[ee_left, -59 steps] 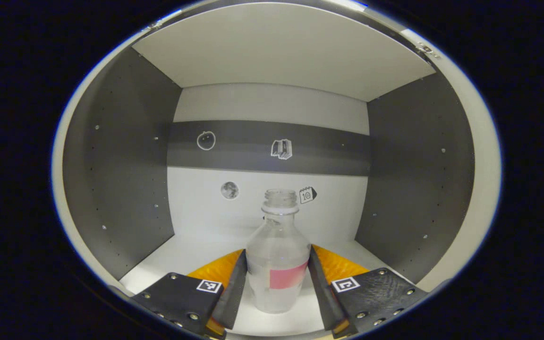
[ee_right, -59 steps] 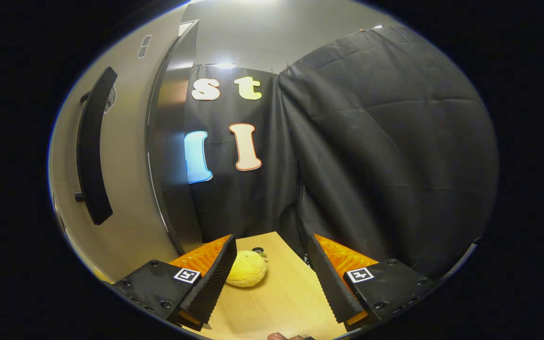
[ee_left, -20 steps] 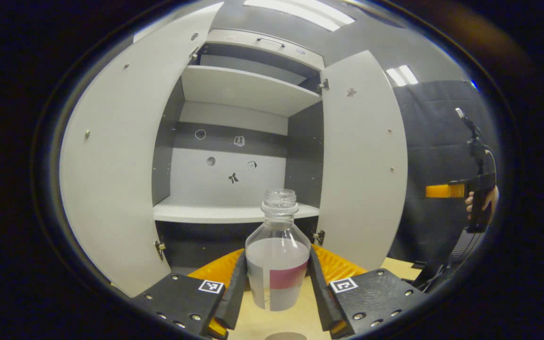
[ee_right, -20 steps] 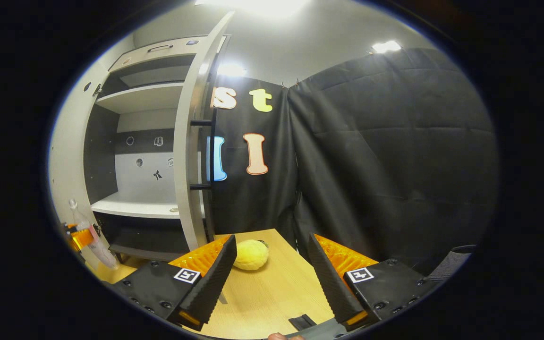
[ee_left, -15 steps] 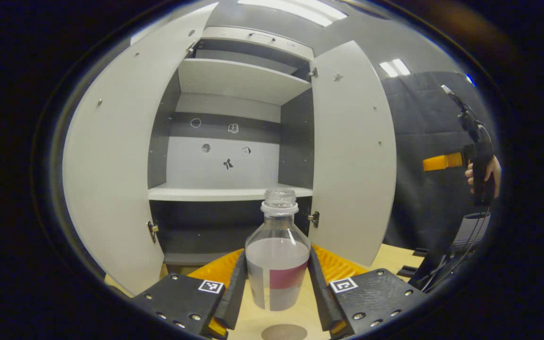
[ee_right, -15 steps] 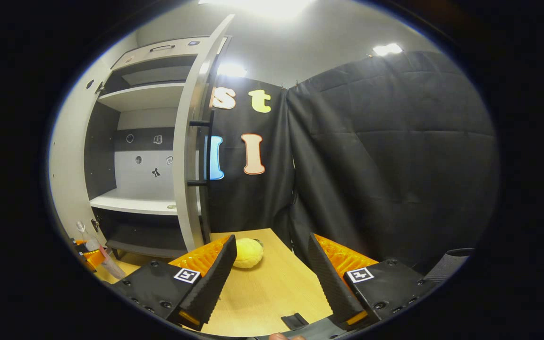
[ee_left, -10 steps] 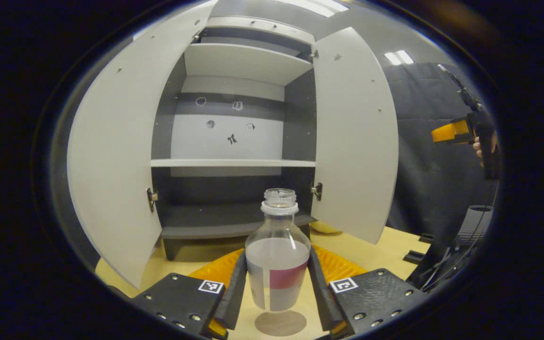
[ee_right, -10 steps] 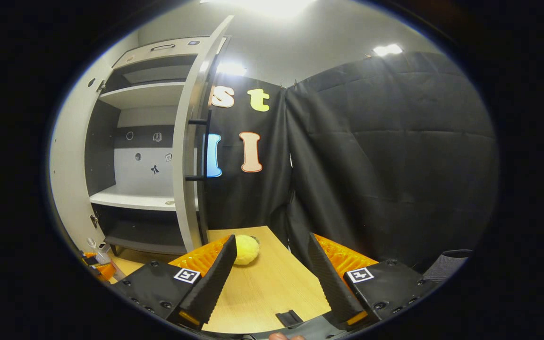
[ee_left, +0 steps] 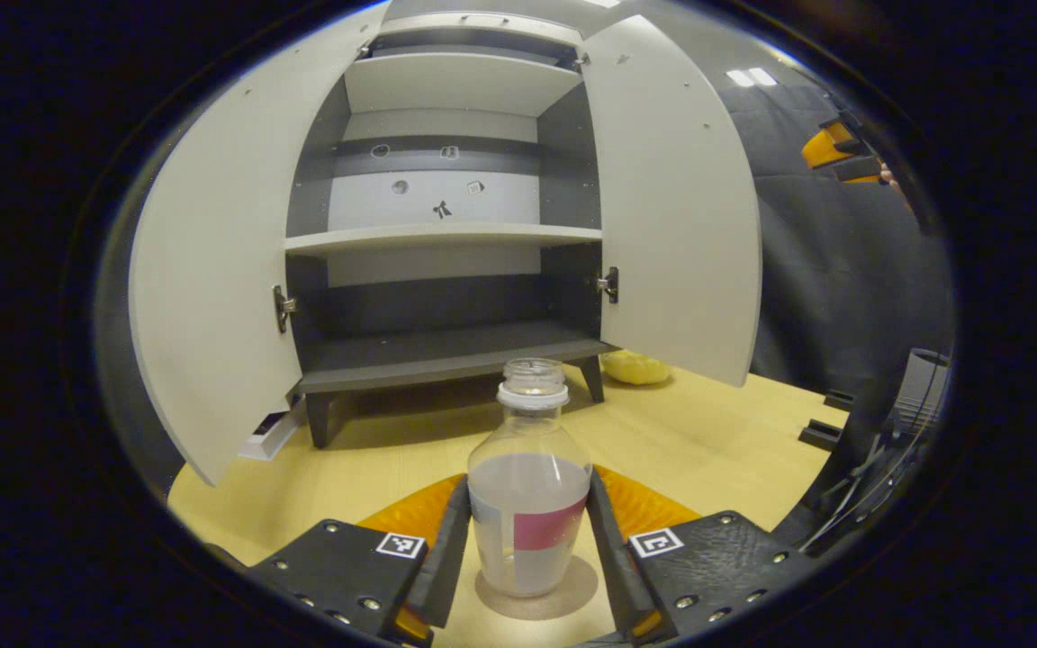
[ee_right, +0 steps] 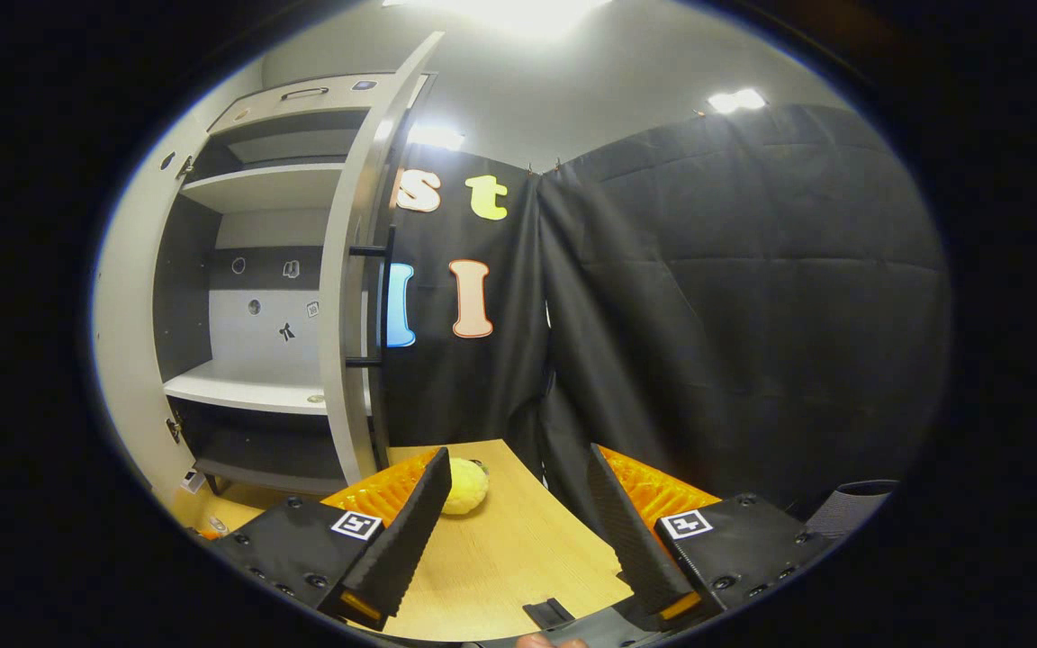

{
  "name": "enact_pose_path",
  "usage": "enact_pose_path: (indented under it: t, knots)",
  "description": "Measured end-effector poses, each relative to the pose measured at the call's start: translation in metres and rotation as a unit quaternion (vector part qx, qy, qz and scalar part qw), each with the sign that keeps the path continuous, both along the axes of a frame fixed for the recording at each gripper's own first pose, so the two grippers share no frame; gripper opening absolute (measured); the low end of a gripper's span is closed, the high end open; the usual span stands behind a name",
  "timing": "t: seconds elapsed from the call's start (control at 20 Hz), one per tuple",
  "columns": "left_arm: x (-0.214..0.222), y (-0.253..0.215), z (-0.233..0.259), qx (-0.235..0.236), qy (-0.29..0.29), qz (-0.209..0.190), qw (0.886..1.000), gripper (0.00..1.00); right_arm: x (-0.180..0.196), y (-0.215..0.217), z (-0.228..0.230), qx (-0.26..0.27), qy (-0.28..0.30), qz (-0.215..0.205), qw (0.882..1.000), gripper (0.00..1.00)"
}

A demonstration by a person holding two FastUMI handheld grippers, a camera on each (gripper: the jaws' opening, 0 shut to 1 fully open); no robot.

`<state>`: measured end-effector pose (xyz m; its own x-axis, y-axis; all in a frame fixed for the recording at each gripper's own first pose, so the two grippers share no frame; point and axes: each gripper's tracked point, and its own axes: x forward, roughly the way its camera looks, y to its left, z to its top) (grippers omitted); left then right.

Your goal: Grasp the bottle in the cabinet with the left hand and place it on the coaster, then close the right door with the right hand and the left door with the left hand.

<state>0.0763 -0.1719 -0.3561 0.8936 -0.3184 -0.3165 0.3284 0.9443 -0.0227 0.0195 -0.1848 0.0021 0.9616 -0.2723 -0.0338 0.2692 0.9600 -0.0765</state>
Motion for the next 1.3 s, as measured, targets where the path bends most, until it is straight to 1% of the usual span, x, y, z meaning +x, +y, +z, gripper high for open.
enact_pose_path:
  t: [0.05,0.1,0.15,0.2,0.25,0.3,0.55,0.6,0.65,0.8,0.9,1.05,1.2,1.3]
  knots:
    - [0.000,0.001,-0.001,-0.005,-0.001,0.004,1.000,0.67,-0.001,-0.002,-0.006,0.012,0.010,-0.004,1.000,0.94]
    - [-0.001,0.001,-0.003,-0.009,-0.002,0.009,1.000,0.75,-0.003,-0.008,-0.014,0.023,0.023,-0.012,0.999,0.97]
    - [-0.001,0.001,-0.003,-0.012,-0.008,0.013,1.000,0.67,-0.007,-0.013,-0.018,0.030,0.030,-0.019,0.999,0.96]
    - [-0.004,0.002,-0.004,-0.012,-0.009,0.016,1.000,0.68,-0.008,-0.017,-0.018,0.032,0.032,-0.025,0.999,0.96]
    - [-0.006,0.003,-0.004,-0.012,-0.009,0.017,1.000,0.75,-0.009,-0.021,-0.016,0.030,0.033,-0.028,0.999,0.96]
    - [-0.009,0.003,-0.005,-0.011,-0.008,0.018,1.000,0.69,-0.009,-0.021,-0.017,0.028,0.034,-0.030,0.999,0.98]
    - [-0.018,0.008,-0.004,-0.012,0.001,0.025,1.000,0.71,-0.010,-0.010,-0.021,0.027,0.038,-0.020,0.999,0.98]
    - [-0.019,0.010,-0.005,-0.012,0.005,0.029,1.000,0.76,-0.010,-0.008,-0.024,0.026,0.041,-0.017,0.999,0.98]
    - [-0.018,0.010,-0.004,-0.013,0.008,0.032,0.999,0.76,-0.010,-0.006,-0.027,0.027,0.046,-0.014,0.998,0.98]
    - [-0.023,0.011,0.009,-0.014,-0.002,0.027,1.000,0.95,-0.012,-0.006,-0.032,0.025,0.051,-0.013,0.998,0.96]
    - [-0.025,0.007,0.019,-0.016,-0.004,0.019,1.000,0.95,-0.011,-0.007,-0.035,0.023,0.055,-0.013,0.998,0.98]
    - [-0.031,0.009,0.042,-0.016,-0.014,0.021,1.000,0.95,-0.011,-0.006,-0.036,0.029,0.059,-0.014,0.998,0.96]
    - [-0.040,0.017,0.073,-0.022,-0.025,0.028,0.999,0.95,-0.007,-0.003,-0.039,0.032,0.061,-0.010,0.998,0.96]
    - [-0.044,0.028,0.093,-0.022,-0.026,0.042,0.999,0.95,-0.003,-0.002,-0.038,0.030,0.059,-0.006,0.998,0.96]
